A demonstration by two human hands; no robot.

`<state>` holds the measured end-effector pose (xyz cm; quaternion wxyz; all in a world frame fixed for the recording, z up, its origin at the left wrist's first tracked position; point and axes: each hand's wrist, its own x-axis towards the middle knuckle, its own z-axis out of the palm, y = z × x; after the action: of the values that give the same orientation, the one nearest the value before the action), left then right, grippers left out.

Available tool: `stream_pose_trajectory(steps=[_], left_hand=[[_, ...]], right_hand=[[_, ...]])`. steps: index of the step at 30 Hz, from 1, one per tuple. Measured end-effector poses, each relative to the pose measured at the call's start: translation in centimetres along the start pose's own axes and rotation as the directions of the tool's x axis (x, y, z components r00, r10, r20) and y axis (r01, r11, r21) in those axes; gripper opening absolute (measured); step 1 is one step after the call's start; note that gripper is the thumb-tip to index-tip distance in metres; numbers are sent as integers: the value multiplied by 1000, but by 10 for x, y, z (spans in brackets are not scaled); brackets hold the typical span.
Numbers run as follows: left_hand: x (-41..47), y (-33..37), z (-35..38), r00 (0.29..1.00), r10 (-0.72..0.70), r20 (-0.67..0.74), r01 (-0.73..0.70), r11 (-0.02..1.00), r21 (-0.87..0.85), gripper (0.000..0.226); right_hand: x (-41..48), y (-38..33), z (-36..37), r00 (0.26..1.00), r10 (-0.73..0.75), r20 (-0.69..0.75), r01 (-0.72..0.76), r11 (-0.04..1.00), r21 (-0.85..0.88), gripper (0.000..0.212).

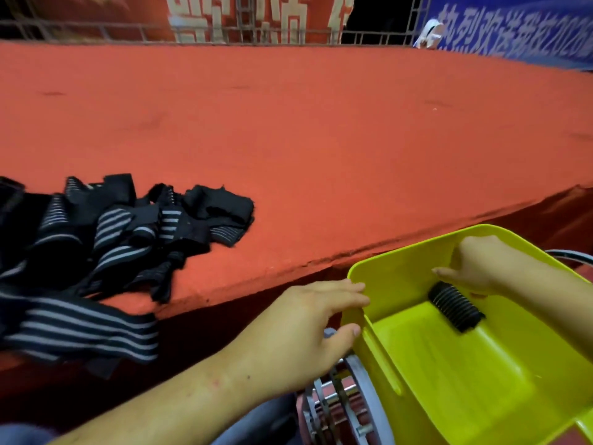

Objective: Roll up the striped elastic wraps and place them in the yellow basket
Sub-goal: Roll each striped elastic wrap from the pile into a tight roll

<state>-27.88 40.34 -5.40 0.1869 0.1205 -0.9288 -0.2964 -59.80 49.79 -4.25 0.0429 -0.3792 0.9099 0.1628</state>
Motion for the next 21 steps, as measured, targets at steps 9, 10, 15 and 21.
stream_pose_trajectory(steps=[9, 10, 15, 21], left_hand=[[-82, -38, -51, 971, -173, -167, 186, 981, 62, 36], [-94, -43, -58, 961, -202, -188, 217, 974, 64, 36], [-156, -64, -98, 889, -337, -310, 368, 929, 47, 32], [-216, -101, -139, 818, -355, -452, 445, 889, 108, 31]], right_hand=[[-122, -91, -66, 884, -199, -423, 432, 694, 576, 24], [-133, -105, -70, 880, -230, -415, 461, 619, 636, 18], [-153, -195, -74, 843, -391, -370, 513, 376, 772, 5], [-173, -300, -51, 783, -525, -333, 512, 241, 824, 7]])
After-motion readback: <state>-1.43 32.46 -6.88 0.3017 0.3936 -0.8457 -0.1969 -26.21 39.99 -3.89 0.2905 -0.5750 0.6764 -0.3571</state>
